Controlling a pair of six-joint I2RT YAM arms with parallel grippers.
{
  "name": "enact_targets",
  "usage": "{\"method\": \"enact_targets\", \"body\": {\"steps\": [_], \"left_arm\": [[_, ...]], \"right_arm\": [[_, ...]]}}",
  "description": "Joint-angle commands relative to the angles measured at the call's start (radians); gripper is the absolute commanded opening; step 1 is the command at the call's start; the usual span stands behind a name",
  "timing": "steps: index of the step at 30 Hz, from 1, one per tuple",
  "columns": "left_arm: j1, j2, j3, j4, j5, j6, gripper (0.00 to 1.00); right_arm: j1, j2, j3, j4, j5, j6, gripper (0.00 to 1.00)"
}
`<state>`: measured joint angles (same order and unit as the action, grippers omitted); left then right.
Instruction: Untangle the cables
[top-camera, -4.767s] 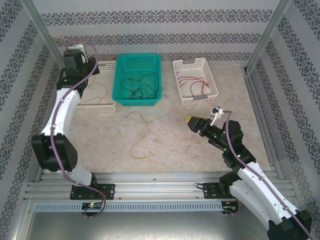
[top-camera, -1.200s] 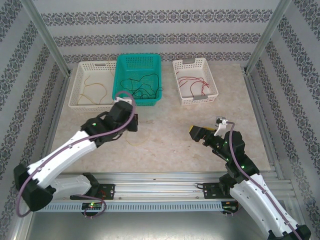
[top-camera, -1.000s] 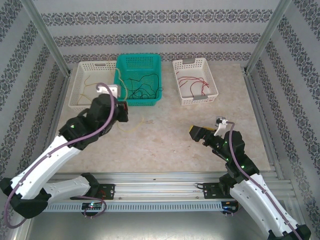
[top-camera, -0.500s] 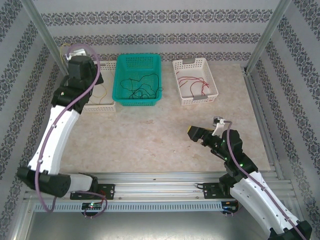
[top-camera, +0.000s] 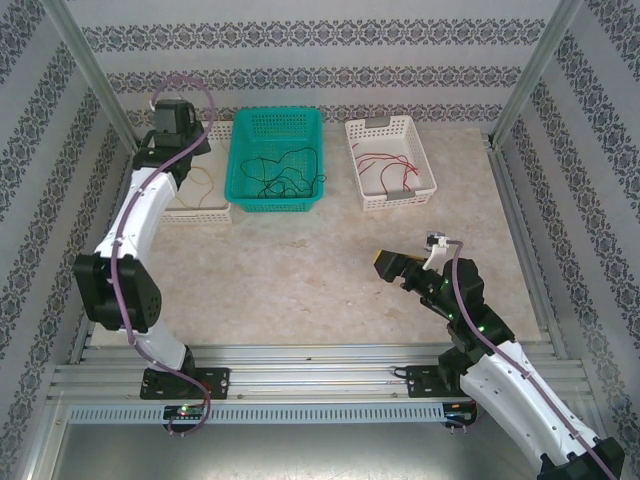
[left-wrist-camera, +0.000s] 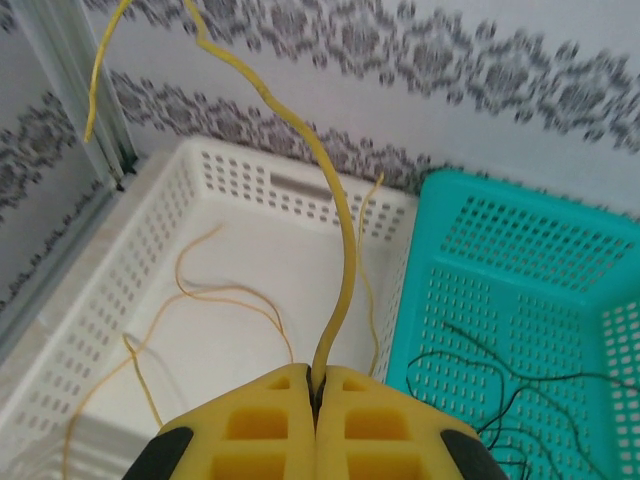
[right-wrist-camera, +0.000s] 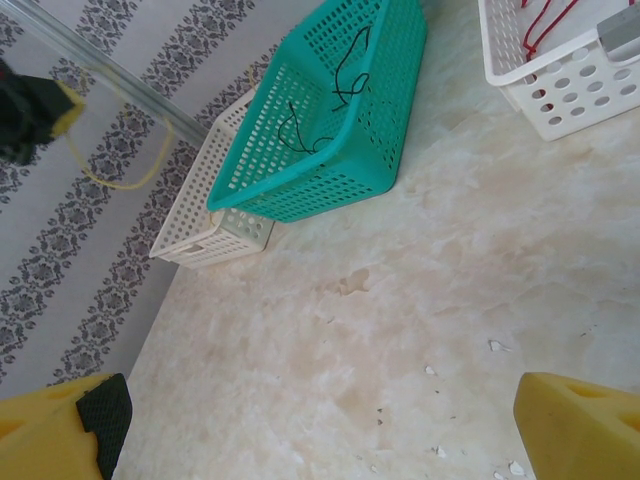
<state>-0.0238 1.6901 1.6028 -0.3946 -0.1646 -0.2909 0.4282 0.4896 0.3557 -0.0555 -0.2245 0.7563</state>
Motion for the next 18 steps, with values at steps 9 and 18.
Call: {"method": "enact_targets", "body": {"steps": [9, 18], "left_arm": [[0.044, 0.214, -0.028, 0.143, 0.083, 0.012, 0.00], [0.115, 0.304, -0.017, 0.154, 0.180, -0.055, 0.00]], "right_arm": [[0.020, -0.014, -0.098, 0.083, -0.006, 0.016, 0.98], [0.021, -0.005, -0.131, 0.095, -0.006, 0.005, 0.98]]}}
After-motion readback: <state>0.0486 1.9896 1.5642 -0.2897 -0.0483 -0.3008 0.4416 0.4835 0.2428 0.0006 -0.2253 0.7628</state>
